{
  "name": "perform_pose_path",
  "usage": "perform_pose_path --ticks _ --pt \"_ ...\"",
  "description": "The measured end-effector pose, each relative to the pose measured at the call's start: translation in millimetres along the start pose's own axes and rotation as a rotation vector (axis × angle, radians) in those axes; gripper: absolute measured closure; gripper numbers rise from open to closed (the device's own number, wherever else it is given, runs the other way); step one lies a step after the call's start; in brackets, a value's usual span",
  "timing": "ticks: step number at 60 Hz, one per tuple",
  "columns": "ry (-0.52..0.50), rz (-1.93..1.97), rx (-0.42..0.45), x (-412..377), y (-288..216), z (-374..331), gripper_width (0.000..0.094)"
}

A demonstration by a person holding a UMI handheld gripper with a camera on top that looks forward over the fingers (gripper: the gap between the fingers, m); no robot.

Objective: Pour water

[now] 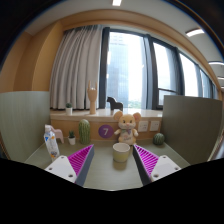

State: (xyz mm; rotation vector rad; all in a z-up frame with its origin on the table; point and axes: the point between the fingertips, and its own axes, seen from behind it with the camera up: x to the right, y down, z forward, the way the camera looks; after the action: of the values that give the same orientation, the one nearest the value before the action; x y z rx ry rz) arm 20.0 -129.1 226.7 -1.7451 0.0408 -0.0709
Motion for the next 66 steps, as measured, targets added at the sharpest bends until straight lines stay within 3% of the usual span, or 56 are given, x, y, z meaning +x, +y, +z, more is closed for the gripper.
perform_pose_path --ticks 16,28,40,66 --pt "-0.026 0.029 0.063 -66.4 43.4 8.0 0.0146" --pt "-0.190 -0.011 0.028 -180.0 89.6 17.3 0.0139" --pt "-0.294 -0.076 0.024 -268.8 95.1 45.3 0.0131" --pt "-0.268 -0.059 0.041 -321.9 78.1 160.0 0.0134"
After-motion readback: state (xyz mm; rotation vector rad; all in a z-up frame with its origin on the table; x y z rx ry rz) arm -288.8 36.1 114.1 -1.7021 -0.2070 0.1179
